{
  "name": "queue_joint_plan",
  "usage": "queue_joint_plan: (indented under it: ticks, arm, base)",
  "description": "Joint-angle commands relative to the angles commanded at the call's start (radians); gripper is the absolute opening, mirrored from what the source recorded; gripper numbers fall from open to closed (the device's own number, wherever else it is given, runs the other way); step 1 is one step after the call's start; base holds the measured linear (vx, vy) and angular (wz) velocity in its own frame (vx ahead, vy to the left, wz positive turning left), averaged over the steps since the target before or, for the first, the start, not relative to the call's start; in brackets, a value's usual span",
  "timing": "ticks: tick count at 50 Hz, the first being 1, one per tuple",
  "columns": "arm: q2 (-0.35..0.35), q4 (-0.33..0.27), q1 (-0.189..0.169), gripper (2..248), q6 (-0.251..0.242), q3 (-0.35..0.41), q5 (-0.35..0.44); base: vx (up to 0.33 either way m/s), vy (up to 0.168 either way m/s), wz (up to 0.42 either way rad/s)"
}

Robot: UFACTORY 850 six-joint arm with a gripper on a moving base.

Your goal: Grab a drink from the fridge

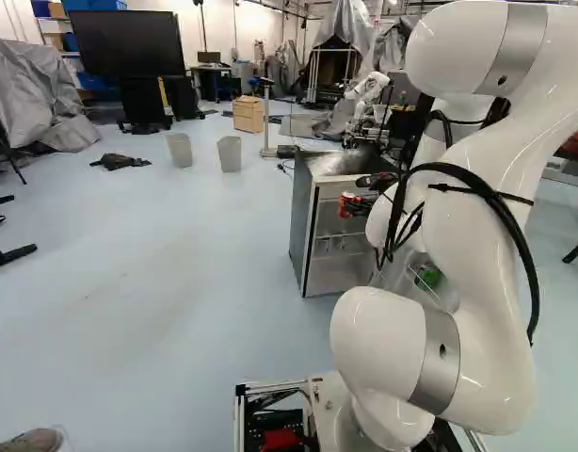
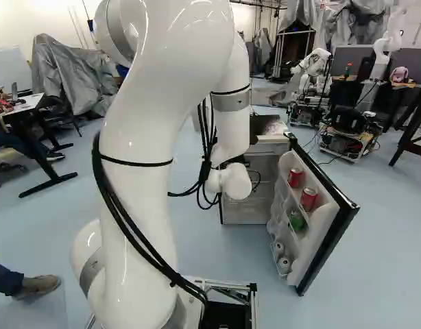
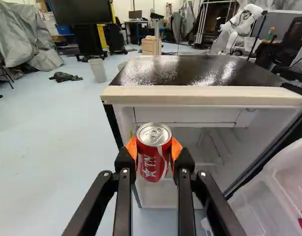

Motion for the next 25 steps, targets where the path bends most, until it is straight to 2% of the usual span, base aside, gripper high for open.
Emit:
queue_joint_plan:
  ticks: [25]
  arm:
    - [0.079, 0.000, 0.000, 89, 0.000, 0.021, -0.069]
  base:
    - [0.000, 0.000, 0.000]
